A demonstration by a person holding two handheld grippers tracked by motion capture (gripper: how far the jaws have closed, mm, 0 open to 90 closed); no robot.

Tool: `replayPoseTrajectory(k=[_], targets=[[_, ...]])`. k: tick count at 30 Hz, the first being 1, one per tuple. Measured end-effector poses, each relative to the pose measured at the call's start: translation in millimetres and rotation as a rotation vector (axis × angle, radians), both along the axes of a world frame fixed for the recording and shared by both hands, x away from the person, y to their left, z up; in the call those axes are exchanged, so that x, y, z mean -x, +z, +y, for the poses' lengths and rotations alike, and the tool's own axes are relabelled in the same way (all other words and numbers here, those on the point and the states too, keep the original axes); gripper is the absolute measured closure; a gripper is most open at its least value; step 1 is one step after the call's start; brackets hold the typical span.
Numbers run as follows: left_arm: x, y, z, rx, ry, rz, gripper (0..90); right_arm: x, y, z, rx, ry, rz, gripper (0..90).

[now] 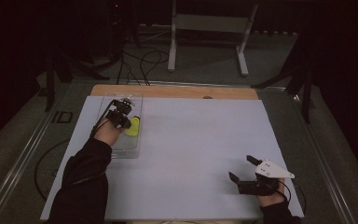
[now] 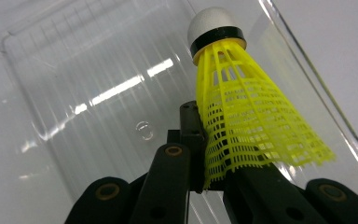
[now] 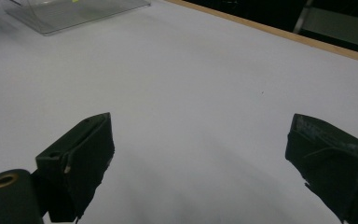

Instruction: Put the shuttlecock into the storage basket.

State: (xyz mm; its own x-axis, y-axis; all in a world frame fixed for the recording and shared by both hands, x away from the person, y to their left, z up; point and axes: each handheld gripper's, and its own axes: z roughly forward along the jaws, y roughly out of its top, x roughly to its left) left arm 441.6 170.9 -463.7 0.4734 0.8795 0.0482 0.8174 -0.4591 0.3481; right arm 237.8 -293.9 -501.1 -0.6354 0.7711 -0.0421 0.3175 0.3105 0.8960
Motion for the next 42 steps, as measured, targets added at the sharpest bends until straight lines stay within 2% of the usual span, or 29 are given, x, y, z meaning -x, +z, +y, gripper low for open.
replayPoseTrajectory(k=[5,11,12,13,15,20,24,27,30,38,42], targets=[[-0.8,-2.7,-0.5,0.003,-0.016,0.038,86.7,-0.2,-0.2,-0.1,0.002,0.001,0.000,7.8],[1.6,-0.7,-1.2,-0.005,-0.014,0.037,68.3,-0.2,-0.1,-0.1,0.001,0.000,0.000,7.8],[2.6,2.4,-1.5,-0.015,-0.014,0.040,68.3,-0.1,-0.1,0.0,-0.001,-0.001,0.000,7.8],[3.1,3.5,-1.9,-0.020,-0.018,0.044,59.2,0.0,0.1,0.0,0.001,-0.001,0.002,7.8],[4.5,7.3,-2.4,-0.023,-0.013,0.032,49.9,-0.1,-0.1,0.2,0.003,-0.002,0.001,7.8],[8.7,18.0,-3.4,-0.034,-0.004,0.013,30.5,-0.2,-0.2,0.3,0.004,-0.003,0.002,7.8],[12.6,25.4,-6.4,-0.036,-0.002,-0.015,20.9,-0.4,-0.3,0.7,0.008,-0.003,0.005,7.8],[14.3,30.1,-6.7,-0.027,0.003,-0.026,15.4,-0.4,0.0,0.6,0.009,-0.003,0.002,7.8],[16.0,33.2,-6.8,-0.020,0.004,-0.036,14.5,-0.3,0.1,0.5,0.009,-0.003,0.001,7.8],[19.6,42.2,-7.7,-0.006,0.000,-0.051,1.4,-0.4,-0.1,0.6,0.009,-0.004,0.002,7.8],[21.0,48.4,-7.6,0.009,-0.001,-0.061,0.0,-0.4,-0.3,1.0,0.009,-0.004,0.006,7.8]])
